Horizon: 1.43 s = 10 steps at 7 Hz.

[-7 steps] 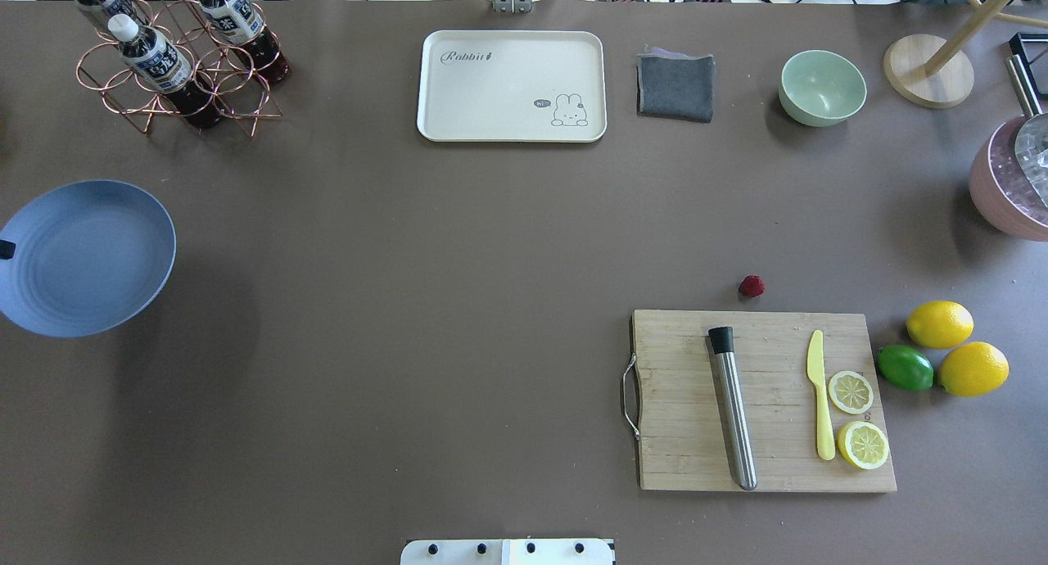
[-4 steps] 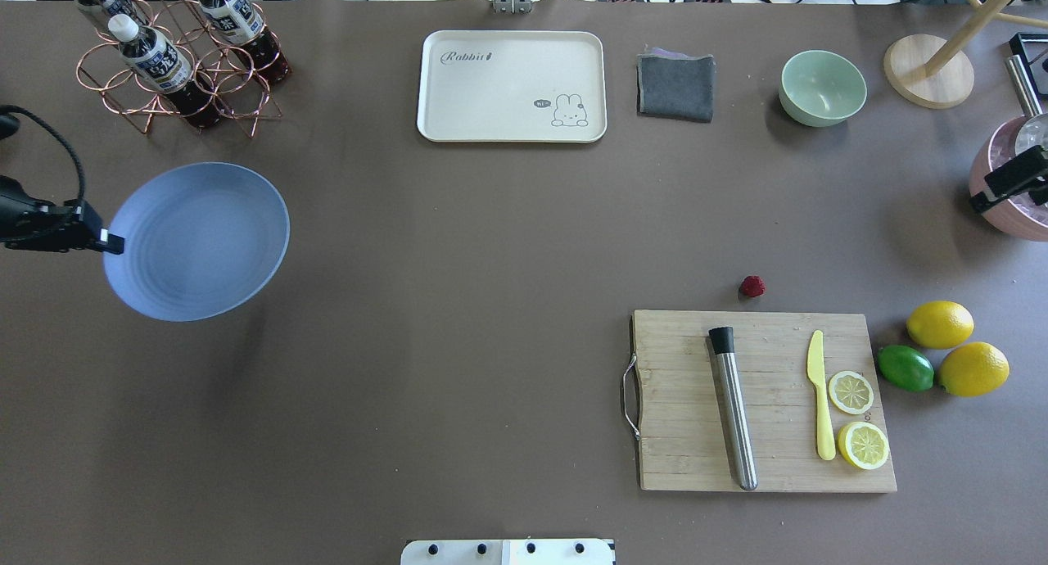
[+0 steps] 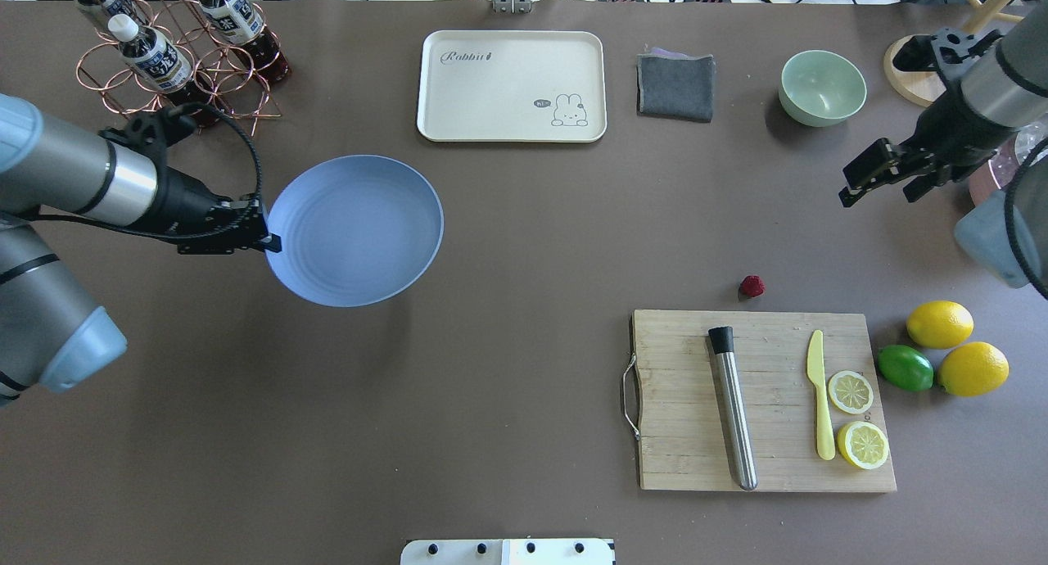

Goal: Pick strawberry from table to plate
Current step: 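Push the blue plate toward center with left gripper while right gripper nears strawberry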

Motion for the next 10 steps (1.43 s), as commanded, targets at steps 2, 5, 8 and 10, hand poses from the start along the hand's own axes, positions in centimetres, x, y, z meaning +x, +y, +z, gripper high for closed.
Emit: stream_pose_trajectory(at_steps=[2, 5, 8, 10], left_arm=[[7.8, 8.6, 8.3, 0.02, -0.035, -0.005, 1.0], [10.4, 11.1, 12.0, 0.034, -0.037, -0.021, 1.0], [10.8, 11.6, 12.7, 0.028, -0.04, -0.016, 1.0], [10.8, 11.6, 12.7, 0.028, -0.04, -0.016, 1.0]], right_arm=[[-7.1, 1.1, 7.1, 0.054, -0.018, 0.034, 0.0], [-8.0, 2.2, 12.7, 0.033, 0.073, 0.012, 0.0], [-9.0, 3.0, 14.9, 0.002, 0.086, -0.01, 0.01], [-8.9, 3.1, 15.8, -0.01, 0.094, -0.008, 0.13]])
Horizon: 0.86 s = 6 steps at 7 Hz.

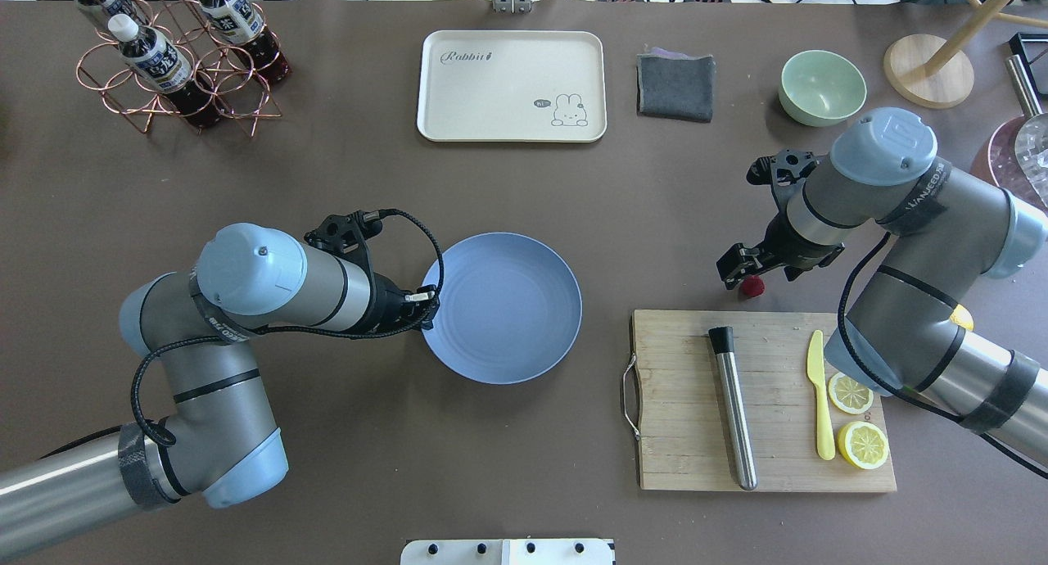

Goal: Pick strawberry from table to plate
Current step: 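Grasp the red strawberry with right gripper, carry it over plate while left withdraws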

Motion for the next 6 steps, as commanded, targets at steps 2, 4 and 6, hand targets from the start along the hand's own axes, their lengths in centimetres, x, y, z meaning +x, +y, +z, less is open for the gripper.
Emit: stream_pose_trajectory(at_steps=[2, 4, 6], left_arm=[[0.06, 0.05, -0.03, 0.0, 0.001, 0.001, 1.0], [0.3, 0.11, -0.14, -0.002, 0.006, 0.002, 0.29], [0.47, 0.16, -0.28, -0.002, 0.008, 0.003, 0.11]], right_arm=[[0.81, -0.45, 2.06, 0.011, -0.016, -0.017, 0.31], [0.61, -0.46, 1.65, 0.016, -0.029, -0.023, 1.0], [0.46, -0.35, 1.32, 0.014, -0.039, -0.025, 1.0]])
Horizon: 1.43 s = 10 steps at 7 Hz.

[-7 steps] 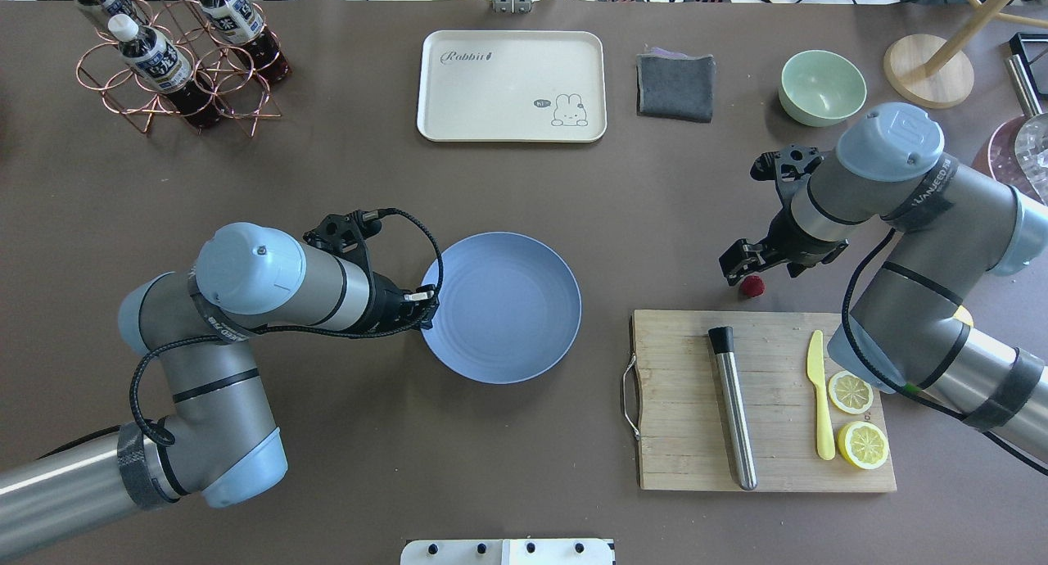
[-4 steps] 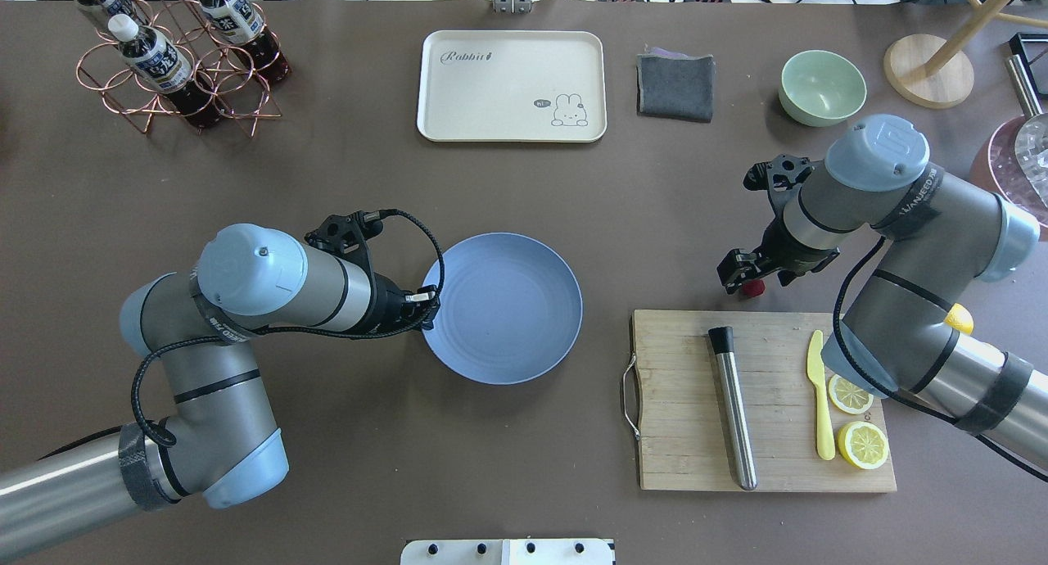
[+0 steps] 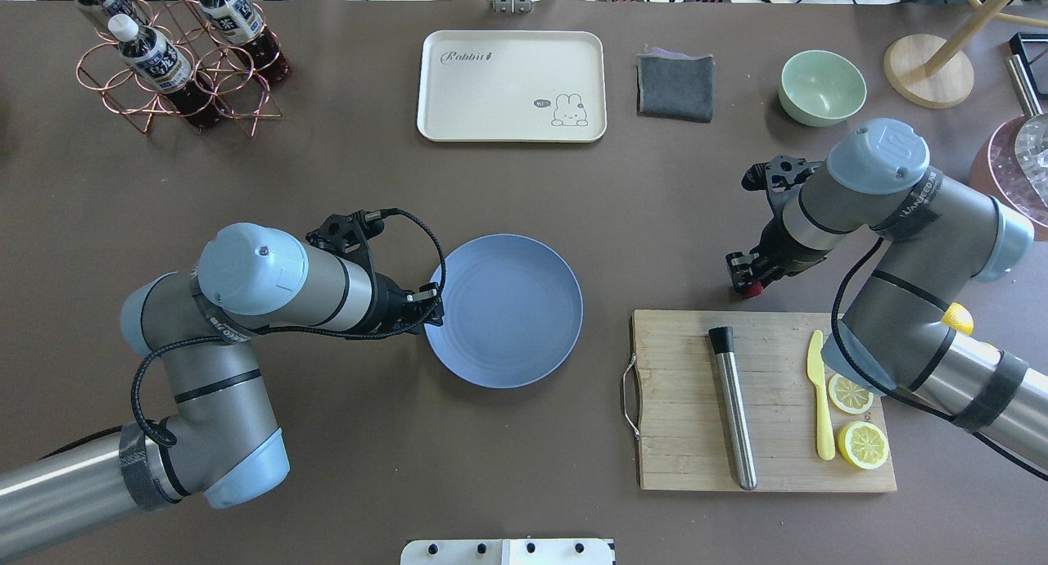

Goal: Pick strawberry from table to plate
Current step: 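Grasp the red strawberry with right gripper, carry it over plate while left withdraws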

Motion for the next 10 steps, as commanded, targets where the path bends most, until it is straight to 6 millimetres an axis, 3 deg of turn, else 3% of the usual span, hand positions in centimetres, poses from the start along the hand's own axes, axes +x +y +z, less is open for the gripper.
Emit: stream_pose_trajectory(at_steps=[1, 2, 3, 5, 6, 8, 9, 10], left_arm=[[0.2, -0.1, -0.3, 0.002, 0.005, 0.0, 0.08], [0.6, -0.5, -1.5, 0.013, 0.011, -0.003, 0.04], [1.0, -2.1, -4.2, 0.043, -0.004, -0.014, 0.04], [0.0, -6.7, -9.1, 0.052, -0.067, 0.054, 0.03], [-2.3, -9.7, -11.0, 0.052, -0.109, 0.091, 0.03], [-9.8, -15.4, -15.5, 0.045, -0.158, 0.177, 0.03], [-13.6, -17.1, -17.0, 0.052, -0.195, 0.231, 0.03], [-16.3, -18.4, -18.1, 0.061, -0.225, 0.268, 0.03]], right_arm=[[-0.2, -0.3, -2.1, 0.006, -0.03, 0.006, 1.0], [-0.4, -0.6, -5.0, 0.0, -0.069, 0.023, 1.0], [-2.1, -0.8, -7.8, 0.014, -0.08, 0.024, 1.0], [-9.0, -3.0, -10.8, 0.028, -0.098, 0.064, 1.0], [-13.2, -2.9, -10.9, 0.032, -0.119, 0.094, 1.0], [-20.2, -1.1, -9.6, 0.064, -0.12, 0.121, 1.0], [-22.7, -0.3, -8.5, 0.077, -0.114, 0.139, 1.0], [-25.4, -0.2, -7.8, 0.086, -0.112, 0.147, 1.0]])
